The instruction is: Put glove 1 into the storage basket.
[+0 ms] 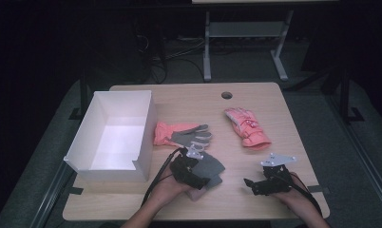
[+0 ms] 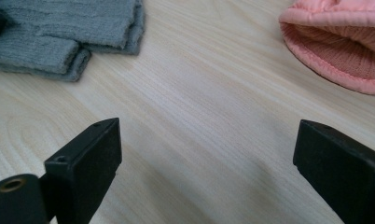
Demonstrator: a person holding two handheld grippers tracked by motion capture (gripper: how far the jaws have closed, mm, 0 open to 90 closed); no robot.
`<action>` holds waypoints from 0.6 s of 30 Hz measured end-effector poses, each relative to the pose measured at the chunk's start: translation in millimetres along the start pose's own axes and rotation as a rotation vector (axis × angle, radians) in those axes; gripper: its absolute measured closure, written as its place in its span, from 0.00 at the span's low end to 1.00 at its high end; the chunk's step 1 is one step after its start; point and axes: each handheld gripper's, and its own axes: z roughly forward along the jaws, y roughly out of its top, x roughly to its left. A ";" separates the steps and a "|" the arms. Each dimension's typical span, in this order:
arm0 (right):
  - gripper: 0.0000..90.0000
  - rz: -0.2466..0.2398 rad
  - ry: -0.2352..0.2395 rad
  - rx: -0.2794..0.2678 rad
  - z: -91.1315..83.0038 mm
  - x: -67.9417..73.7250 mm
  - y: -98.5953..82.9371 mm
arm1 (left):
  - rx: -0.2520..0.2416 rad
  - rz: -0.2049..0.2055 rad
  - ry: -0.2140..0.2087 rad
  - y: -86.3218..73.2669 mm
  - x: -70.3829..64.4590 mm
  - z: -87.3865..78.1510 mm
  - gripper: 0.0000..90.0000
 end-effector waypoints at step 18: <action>0.08 -0.008 -0.005 0.004 0.5 1.4 0.1 | 0.043 -0.003 -0.044 -2.0 -4.0 3.1 0.40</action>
